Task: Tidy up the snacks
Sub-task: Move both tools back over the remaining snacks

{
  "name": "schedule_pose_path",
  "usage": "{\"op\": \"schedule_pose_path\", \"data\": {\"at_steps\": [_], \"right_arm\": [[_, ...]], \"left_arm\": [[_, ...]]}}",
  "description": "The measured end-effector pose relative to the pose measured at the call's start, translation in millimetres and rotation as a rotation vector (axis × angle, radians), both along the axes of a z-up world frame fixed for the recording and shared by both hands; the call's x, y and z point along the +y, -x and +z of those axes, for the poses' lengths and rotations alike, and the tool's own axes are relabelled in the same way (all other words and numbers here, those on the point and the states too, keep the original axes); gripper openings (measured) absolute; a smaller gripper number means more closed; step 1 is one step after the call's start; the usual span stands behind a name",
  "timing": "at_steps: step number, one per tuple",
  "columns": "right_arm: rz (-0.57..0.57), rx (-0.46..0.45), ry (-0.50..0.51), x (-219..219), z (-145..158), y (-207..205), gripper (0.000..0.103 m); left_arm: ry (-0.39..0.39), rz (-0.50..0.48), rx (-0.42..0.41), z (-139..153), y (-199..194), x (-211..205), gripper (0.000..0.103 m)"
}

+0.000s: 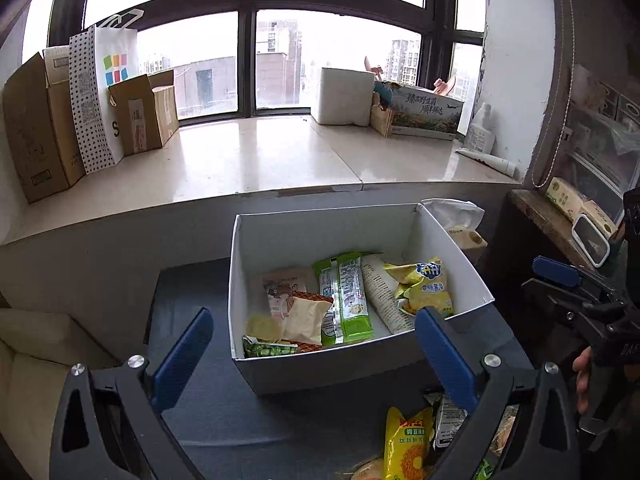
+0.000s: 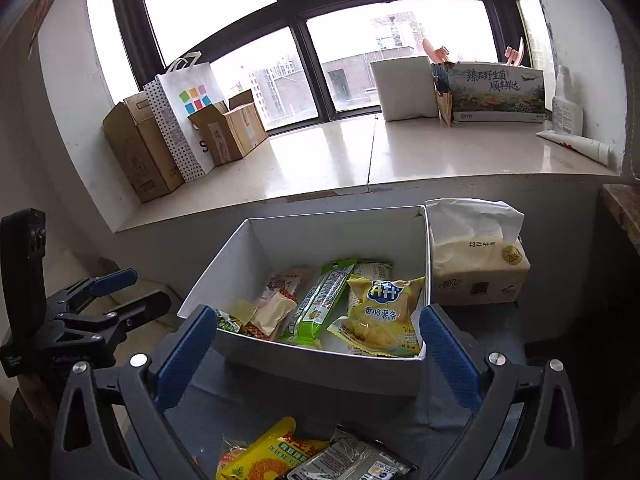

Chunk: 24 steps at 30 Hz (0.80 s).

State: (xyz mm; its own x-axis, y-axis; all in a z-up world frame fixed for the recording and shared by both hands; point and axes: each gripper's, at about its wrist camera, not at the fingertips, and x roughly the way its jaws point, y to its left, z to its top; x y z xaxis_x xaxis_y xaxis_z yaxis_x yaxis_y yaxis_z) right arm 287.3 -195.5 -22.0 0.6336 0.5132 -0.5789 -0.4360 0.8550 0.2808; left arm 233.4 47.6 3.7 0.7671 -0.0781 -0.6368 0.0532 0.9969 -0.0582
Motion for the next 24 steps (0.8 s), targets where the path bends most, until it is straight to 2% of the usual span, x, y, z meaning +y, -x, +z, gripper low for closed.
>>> {"op": "schedule_pose_path", "data": {"at_steps": [3, 6, 9, 12, 16, 20, 24], "right_arm": [[0.023, -0.022, -0.007, -10.9, 1.5, 36.0, 0.103], [0.03, -0.043, -0.009, -25.6, -4.1, 71.5, 0.103], [0.028, -0.036, -0.01, -40.8, -19.5, 102.6, 0.103], [0.008, -0.006, -0.011, -54.1, -43.7, 125.9, 0.103], [-0.015, 0.071, -0.023, -63.7, -81.5, 147.1, 0.103], [-0.057, 0.142, -0.018, -67.0, -112.9, 151.9, 0.103], [-0.03, 0.181, 0.006, -55.6, -125.0, 150.4, 0.103]], "left_arm": [[0.017, -0.048, -0.033, 8.8, 36.1, -6.2, 0.103], [0.012, -0.055, -0.047, 7.6, 72.8, -12.6, 0.103], [0.002, -0.028, -0.055, -1.7, 107.9, -16.6, 0.103], [0.028, -0.012, -0.037, -18.6, 137.0, -16.7, 0.103], [0.052, 0.021, 0.035, -49.7, 163.1, -16.8, 0.103], [0.123, 0.025, 0.091, -74.1, 180.9, -17.5, 0.103], [0.083, 0.028, 0.116, -85.1, 186.2, -26.0, 0.103]]}}
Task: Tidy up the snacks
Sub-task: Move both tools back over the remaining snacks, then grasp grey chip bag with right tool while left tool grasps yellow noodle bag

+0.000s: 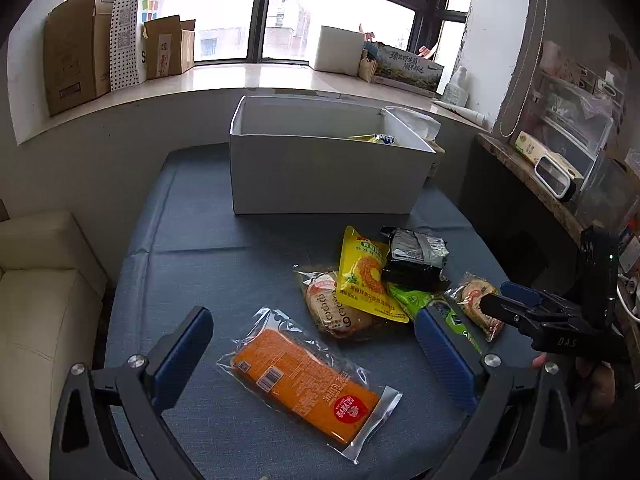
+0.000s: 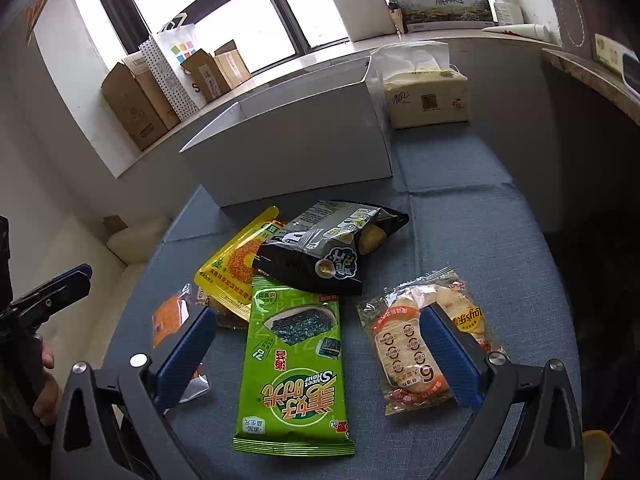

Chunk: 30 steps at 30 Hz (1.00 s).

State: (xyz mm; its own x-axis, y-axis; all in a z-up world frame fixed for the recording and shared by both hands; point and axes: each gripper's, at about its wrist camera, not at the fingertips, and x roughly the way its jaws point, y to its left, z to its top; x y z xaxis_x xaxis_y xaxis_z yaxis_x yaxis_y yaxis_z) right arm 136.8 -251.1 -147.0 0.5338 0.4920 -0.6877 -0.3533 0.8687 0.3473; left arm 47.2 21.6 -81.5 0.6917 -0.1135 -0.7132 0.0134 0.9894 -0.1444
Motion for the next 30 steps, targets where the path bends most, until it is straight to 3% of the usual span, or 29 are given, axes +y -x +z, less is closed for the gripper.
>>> {"op": "schedule_pose_path", "data": {"at_steps": [7, 16, 24, 26, 27, 30], "right_arm": [[0.038, 0.014, 0.08, 29.2, -6.9, -21.5, 0.103], [-0.043, 0.13, 0.137, 64.4, -28.8, -86.9, 0.103], [-0.062, 0.177, 0.177, 84.0, -47.0, -111.6, 0.103], [-0.065, 0.159, 0.172, 83.1, -45.9, -111.0, 0.1], [-0.068, 0.149, 0.166, 81.2, -44.6, -110.4, 0.091], [-0.041, 0.135, 0.146, 75.2, -43.7, -108.4, 0.088]], "left_arm": [[-0.02, -0.021, -0.006, 0.1, 1.1, -5.9, 0.103], [-0.023, -0.028, 0.001, -2.2, 1.2, -8.9, 0.103], [-0.029, -0.026, 0.014, -7.7, 0.6, -8.0, 0.103], [-0.028, -0.021, 0.022, -10.1, -1.0, -6.6, 0.103], [-0.026, -0.018, 0.025, -11.3, -1.7, -5.8, 0.103], [-0.027, -0.015, 0.034, -14.8, -3.8, -5.1, 0.103]]}}
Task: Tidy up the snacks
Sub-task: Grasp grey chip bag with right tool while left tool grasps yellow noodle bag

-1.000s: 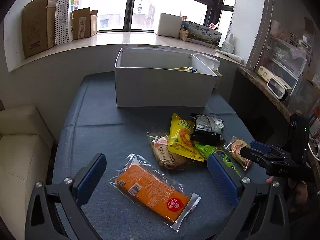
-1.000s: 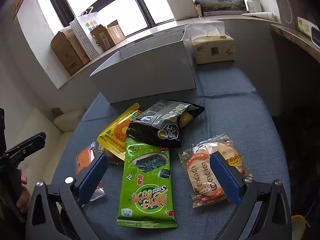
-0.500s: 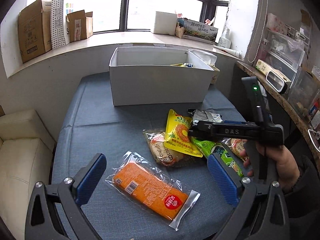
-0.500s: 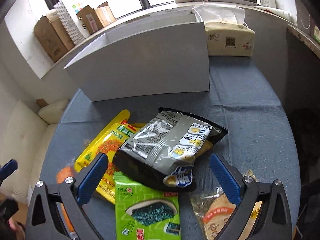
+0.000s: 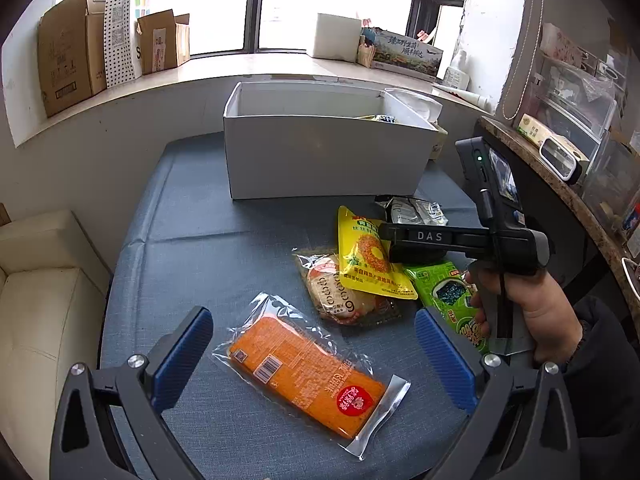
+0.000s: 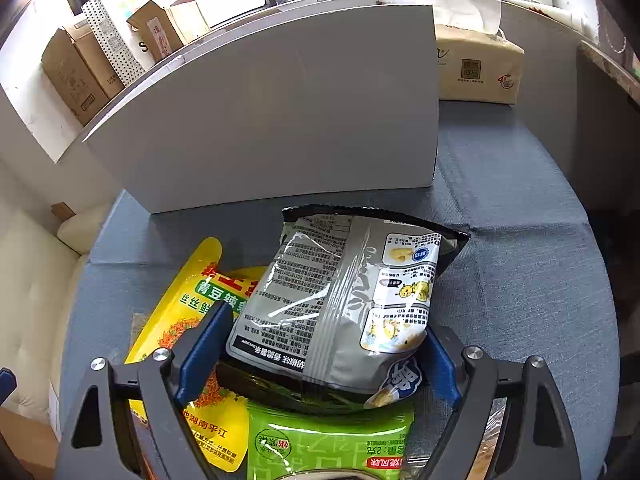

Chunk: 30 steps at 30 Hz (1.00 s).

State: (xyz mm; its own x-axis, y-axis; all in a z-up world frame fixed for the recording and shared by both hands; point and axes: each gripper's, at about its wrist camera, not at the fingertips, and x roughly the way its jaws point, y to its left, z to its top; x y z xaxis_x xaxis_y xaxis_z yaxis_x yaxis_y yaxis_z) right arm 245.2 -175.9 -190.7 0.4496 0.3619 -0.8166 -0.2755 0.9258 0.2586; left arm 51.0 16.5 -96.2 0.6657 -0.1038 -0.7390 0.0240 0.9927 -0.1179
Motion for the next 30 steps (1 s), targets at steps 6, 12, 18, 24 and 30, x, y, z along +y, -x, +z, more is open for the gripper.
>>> {"op": "schedule_pose_path", "data": {"at_steps": [6, 12, 18, 24, 30], "right_arm": [[0.029, -0.059, -0.007, -11.8, 17.0, 13.5, 0.081], [0.016, -0.135, -0.057, -44.0, 51.0, 40.8, 0.081], [-0.056, -0.182, -0.104, -90.6, 77.0, 74.5, 0.081], [-0.124, -0.177, -0.119, -123.0, 79.9, 100.0, 0.081], [-0.128, -0.156, -0.125, -124.1, 69.9, 99.2, 0.081]], "left_arm": [[-0.016, -0.021, 0.014, -2.6, -14.9, -6.7, 0.103], [-0.069, -0.064, 0.035, -6.3, -53.3, -30.0, 0.103], [-0.139, -0.106, 0.098, -29.7, -105.7, -63.2, 0.103], [-0.176, -0.121, 0.201, -67.2, -153.7, -84.6, 0.103], [-0.142, -0.13, 0.249, -80.5, -163.9, -82.0, 0.052]]}}
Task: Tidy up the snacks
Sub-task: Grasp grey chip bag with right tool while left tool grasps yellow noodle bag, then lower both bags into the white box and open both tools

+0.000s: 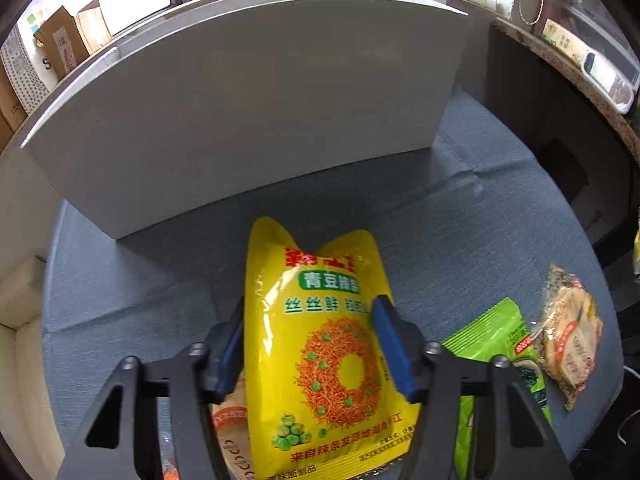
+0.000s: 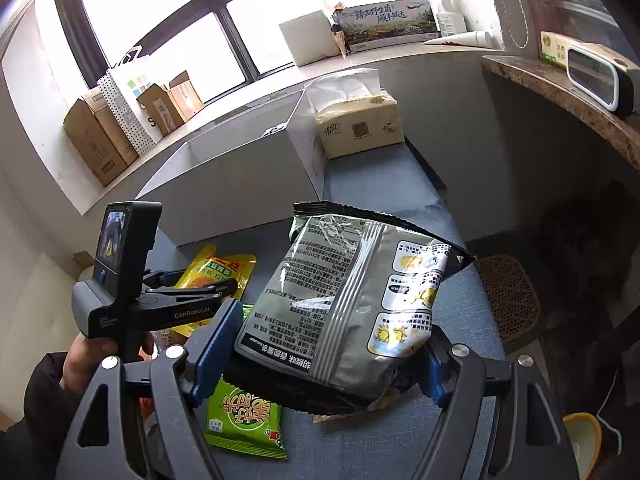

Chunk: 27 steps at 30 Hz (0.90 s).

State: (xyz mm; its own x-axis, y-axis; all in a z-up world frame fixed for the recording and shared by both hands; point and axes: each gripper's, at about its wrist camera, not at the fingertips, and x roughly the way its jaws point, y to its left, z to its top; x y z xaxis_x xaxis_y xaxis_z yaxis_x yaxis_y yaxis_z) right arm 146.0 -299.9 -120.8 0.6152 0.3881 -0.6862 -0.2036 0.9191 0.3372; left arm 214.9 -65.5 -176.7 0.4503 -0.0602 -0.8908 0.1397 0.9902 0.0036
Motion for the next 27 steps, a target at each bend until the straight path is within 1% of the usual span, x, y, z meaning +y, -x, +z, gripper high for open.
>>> {"op": "schedule_pose_path", "data": {"at_steps": [2, 3, 4, 5, 7, 9, 11, 13, 15, 17, 19, 22, 24, 27], "right_arm": [[0.009, 0.004, -0.001, 2.2, -1.8, 0.5, 0.081], [0.015, 0.002, -0.001, 4.3, -2.0, 1.0, 0.081], [0.02, 0.0, -0.001, 5.9, -2.4, 2.0, 0.081], [0.028, -0.001, 0.0, 8.2, -2.3, 2.5, 0.081], [0.037, -0.007, 0.006, 12.4, -1.6, 2.6, 0.081], [0.05, -0.007, 0.005, 16.5, -1.7, 3.7, 0.081], [0.063, -0.007, 0.005, 21.6, -1.7, 3.6, 0.081], [0.081, -0.012, 0.006, 27.8, -0.1, 2.4, 0.081], [0.098, -0.026, 0.01, 35.3, 4.7, -0.2, 0.081], [0.123, -0.041, 0.017, 45.4, 11.9, -6.3, 0.081], [0.152, -0.069, 0.022, 57.2, 22.4, -13.7, 0.081], [0.199, -0.127, 0.028, 74.6, 43.3, -27.6, 0.081], [0.227, -0.163, 0.035, 86.2, 58.0, -40.6, 0.081], [0.257, -0.194, 0.028, 100.1, 76.9, -66.1, 0.081]], "left_arm": [[-0.004, 0.008, -0.027, 6.1, 3.5, 3.5, 0.044], [-0.003, 0.011, -0.035, 9.4, 5.5, 5.6, 0.042], [0.005, 0.016, -0.043, 13.6, 7.8, 8.9, 0.037], [0.019, 0.023, -0.053, 19.0, 11.4, 12.9, 0.034], [0.057, 0.039, -0.07, 32.2, 20.0, 23.8, 0.031], [0.093, 0.046, -0.109, 48.3, 32.3, 35.7, 0.03], [0.099, 0.056, -0.145, 65.0, 44.5, 45.6, 0.029], [0.123, 0.065, -0.181, 82.3, 58.0, 56.9, 0.029], [0.15, 0.072, -0.218, 101.1, 64.4, 70.3, 0.029], [0.154, 0.085, -0.259, 119.0, 68.9, 78.7, 0.029], [0.153, 0.095, -0.29, 136.4, 67.3, 85.7, 0.029], [0.174, 0.127, -0.327, 160.4, 59.1, 99.4, 0.029], [0.166, 0.146, -0.358, 174.9, 49.7, 104.5, 0.029], [0.165, 0.144, -0.398, 193.2, 31.2, 109.3, 0.029]]}}
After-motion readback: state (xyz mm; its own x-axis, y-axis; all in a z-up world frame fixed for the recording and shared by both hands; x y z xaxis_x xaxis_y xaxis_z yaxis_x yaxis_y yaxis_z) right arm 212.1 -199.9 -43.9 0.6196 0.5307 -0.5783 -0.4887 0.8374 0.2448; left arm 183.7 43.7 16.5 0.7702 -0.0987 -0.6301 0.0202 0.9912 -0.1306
